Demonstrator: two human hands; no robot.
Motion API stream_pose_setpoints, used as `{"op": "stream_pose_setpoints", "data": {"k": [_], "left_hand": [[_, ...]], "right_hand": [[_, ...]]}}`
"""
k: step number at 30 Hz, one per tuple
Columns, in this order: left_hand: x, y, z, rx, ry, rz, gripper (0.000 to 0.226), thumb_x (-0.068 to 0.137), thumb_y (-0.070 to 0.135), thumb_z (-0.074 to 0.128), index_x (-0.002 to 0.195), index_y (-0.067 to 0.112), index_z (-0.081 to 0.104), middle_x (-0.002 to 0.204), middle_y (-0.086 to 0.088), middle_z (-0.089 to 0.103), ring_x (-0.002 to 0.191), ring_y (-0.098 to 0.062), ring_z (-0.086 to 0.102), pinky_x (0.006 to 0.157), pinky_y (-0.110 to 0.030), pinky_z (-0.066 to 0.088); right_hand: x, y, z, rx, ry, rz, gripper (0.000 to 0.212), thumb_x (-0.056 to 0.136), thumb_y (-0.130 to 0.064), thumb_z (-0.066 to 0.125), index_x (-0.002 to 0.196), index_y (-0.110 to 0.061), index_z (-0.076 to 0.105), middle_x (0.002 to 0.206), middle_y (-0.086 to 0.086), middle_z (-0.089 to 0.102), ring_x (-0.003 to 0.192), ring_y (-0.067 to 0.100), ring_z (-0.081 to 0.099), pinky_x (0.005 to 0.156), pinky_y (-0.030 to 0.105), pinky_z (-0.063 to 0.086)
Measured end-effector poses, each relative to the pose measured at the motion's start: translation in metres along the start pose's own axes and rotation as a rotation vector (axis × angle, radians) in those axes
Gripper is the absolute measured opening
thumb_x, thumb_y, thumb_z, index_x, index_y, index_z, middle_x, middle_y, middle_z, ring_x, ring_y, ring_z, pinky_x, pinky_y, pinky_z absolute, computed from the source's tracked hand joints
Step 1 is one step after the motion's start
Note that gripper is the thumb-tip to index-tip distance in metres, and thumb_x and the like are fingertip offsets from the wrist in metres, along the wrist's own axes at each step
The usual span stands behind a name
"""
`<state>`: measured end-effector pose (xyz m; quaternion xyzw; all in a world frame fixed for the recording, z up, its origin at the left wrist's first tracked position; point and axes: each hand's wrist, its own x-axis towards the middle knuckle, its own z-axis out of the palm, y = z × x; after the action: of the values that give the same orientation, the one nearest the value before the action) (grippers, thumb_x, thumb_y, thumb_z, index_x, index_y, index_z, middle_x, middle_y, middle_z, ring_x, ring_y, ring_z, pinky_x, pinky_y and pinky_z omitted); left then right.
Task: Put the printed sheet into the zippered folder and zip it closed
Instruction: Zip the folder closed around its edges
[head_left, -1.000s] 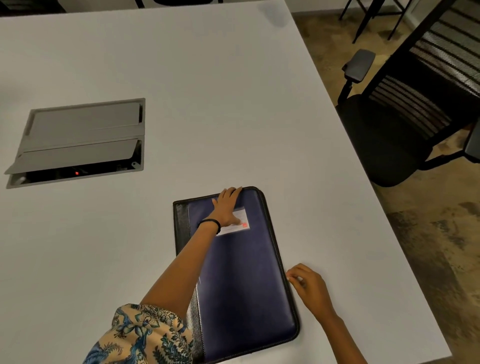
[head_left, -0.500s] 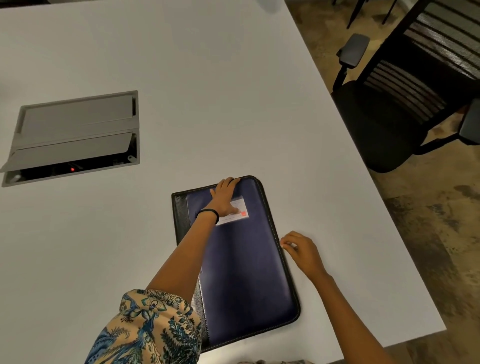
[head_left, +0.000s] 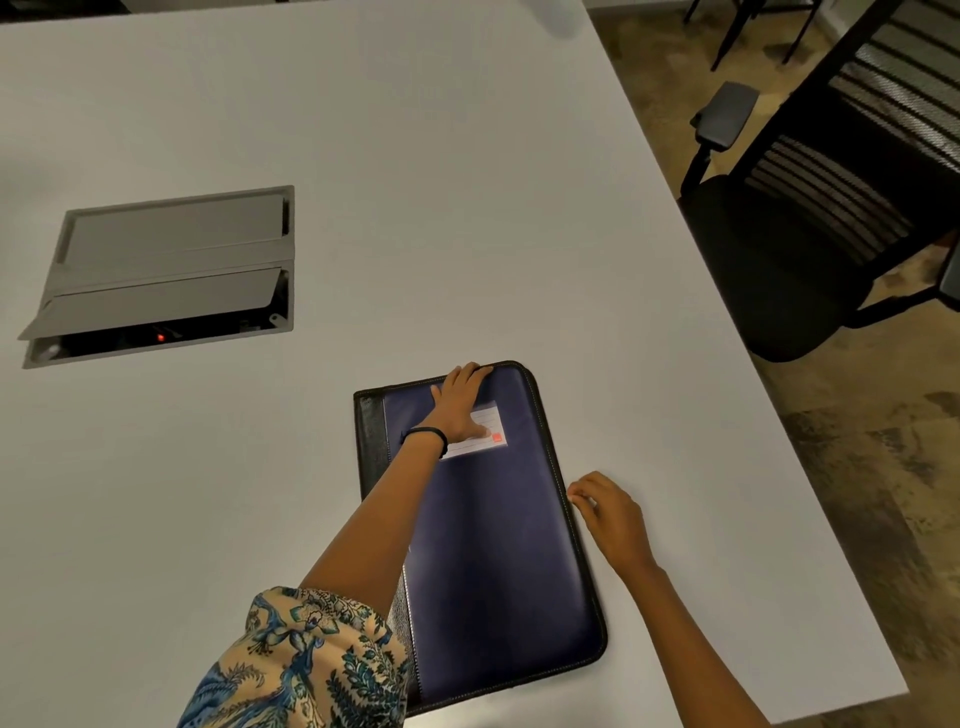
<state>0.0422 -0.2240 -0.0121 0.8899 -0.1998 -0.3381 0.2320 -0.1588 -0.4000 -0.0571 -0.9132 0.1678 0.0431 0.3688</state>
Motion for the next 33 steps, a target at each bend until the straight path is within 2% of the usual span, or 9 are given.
{"op": "stream_pose_setpoints", "data": {"k": [11, 17, 22, 29, 33], "left_hand": [[0.000, 0.000, -0.003, -0.021, 0.004, 0.010, 0.093, 0.074, 0.011, 0.078, 0.148, 0.018, 0.022, 0.158, -0.006, 0.011, 0.148, -0.031, 0.003, 0.117, -0.061, 0.006], [0.000, 0.001, -0.004, -0.003, 0.020, 0.020, 0.083, 0.073, 0.010, 0.078, 0.142, 0.018, 0.031, 0.155, -0.004, 0.017, 0.147, -0.030, 0.007, 0.118, -0.058, 0.010], [0.000, 0.001, -0.003, -0.016, 0.016, 0.018, 0.081, 0.074, 0.008, 0.076, 0.141, 0.018, 0.033, 0.155, -0.005, 0.017, 0.147, -0.030, 0.006, 0.117, -0.061, 0.010], [0.002, -0.003, -0.004, -0.057, 0.011, 0.030, 0.081, 0.075, 0.010, 0.075, 0.143, 0.019, 0.030, 0.154, -0.004, 0.020, 0.147, -0.030, 0.008, 0.116, -0.063, 0.011], [0.004, -0.005, -0.006, -0.060, 0.016, 0.059, 0.076, 0.077, 0.012, 0.073, 0.141, 0.018, 0.033, 0.150, -0.003, 0.028, 0.144, -0.028, 0.018, 0.115, -0.060, 0.018]], "right_hand": [[0.036, -0.010, 0.003, -0.016, 0.058, -0.016, 0.012, 0.089, -0.012, 0.057, 0.094, -0.008, 0.067, 0.095, 0.008, 0.068, 0.079, 0.008, 0.058, 0.069, 0.001, 0.038], [0.052, -0.019, 0.003, 0.026, 0.096, -0.012, 0.012, 0.089, -0.011, 0.056, 0.093, -0.006, 0.067, 0.095, 0.010, 0.068, 0.079, 0.012, 0.059, 0.070, 0.015, 0.045], [0.077, -0.030, 0.002, 0.046, 0.107, -0.006, 0.013, 0.090, -0.010, 0.054, 0.092, -0.005, 0.066, 0.095, 0.011, 0.067, 0.079, 0.015, 0.059, 0.068, 0.015, 0.043], [0.112, -0.039, 0.000, 0.052, 0.108, -0.015, 0.012, 0.090, -0.010, 0.054, 0.091, -0.005, 0.066, 0.095, 0.011, 0.067, 0.081, 0.021, 0.062, 0.070, 0.023, 0.048], [0.127, -0.043, 0.000, 0.059, 0.113, -0.023, 0.012, 0.090, -0.009, 0.055, 0.090, -0.005, 0.065, 0.094, 0.012, 0.067, 0.081, 0.023, 0.063, 0.070, 0.026, 0.051]]}}
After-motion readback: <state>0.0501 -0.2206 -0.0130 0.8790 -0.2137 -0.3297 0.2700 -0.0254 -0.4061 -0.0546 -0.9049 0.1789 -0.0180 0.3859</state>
